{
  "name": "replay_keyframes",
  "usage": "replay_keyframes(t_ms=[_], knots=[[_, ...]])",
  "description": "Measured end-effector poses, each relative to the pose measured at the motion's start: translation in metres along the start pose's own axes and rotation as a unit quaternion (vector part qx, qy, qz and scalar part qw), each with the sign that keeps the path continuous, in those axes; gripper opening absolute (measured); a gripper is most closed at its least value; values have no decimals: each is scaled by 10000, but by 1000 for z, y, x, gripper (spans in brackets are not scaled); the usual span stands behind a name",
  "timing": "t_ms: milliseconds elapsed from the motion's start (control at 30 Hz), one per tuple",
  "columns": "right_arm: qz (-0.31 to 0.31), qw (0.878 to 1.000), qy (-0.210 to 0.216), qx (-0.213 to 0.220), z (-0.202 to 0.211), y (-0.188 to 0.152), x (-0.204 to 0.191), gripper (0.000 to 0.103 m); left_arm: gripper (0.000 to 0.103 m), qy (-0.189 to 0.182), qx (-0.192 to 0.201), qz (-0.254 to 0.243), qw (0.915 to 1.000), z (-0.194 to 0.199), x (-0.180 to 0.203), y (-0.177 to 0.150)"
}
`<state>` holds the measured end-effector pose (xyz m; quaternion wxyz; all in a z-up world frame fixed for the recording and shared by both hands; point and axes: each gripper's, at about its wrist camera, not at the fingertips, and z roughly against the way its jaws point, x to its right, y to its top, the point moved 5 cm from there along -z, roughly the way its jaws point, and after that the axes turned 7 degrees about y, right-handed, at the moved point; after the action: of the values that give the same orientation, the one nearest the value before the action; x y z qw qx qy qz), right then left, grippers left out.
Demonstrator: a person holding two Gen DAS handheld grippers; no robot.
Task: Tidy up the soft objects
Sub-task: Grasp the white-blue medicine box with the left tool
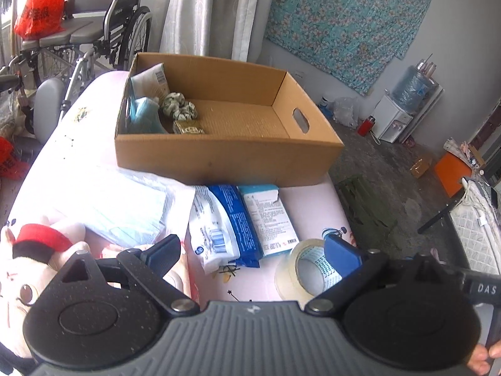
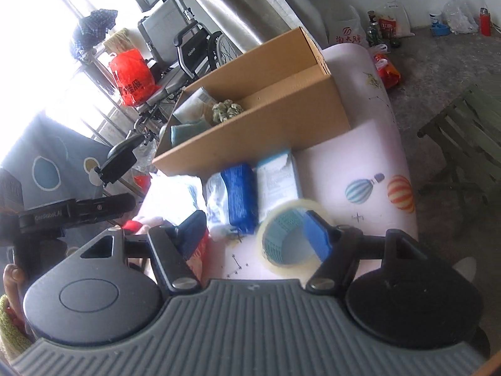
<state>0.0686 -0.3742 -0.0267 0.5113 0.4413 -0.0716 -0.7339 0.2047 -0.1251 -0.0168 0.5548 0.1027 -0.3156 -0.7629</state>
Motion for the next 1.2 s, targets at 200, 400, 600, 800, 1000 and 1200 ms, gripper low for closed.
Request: replay_keyframes(t_ms=[200, 400, 600, 800, 1000, 1200], knots=[[491, 9980, -357, -165, -29, -22, -14, 68, 92, 391, -338, -39, 9987, -47, 11, -13], [937, 9938, -388, -465, -54, -38, -25, 68, 91, 188, -755, -306, 9965, -99, 41, 0], [966, 9931, -346, -577, -60, -47, -19, 68, 91, 174, -1212, -703, 9900, -156, 76, 17], [762, 9955, -159, -541, -56, -46, -8, 68, 91, 582, -1609, -697, 9828, -200, 85, 21], [603, 9970, -4, -481, -53, -47, 2, 68, 91, 753, -1785, -499, 9798, -216, 85, 23], [382, 9982, 90, -447, -51, -52, 10, 68, 92, 1064, -2007, -559, 9722, -232, 91, 23]])
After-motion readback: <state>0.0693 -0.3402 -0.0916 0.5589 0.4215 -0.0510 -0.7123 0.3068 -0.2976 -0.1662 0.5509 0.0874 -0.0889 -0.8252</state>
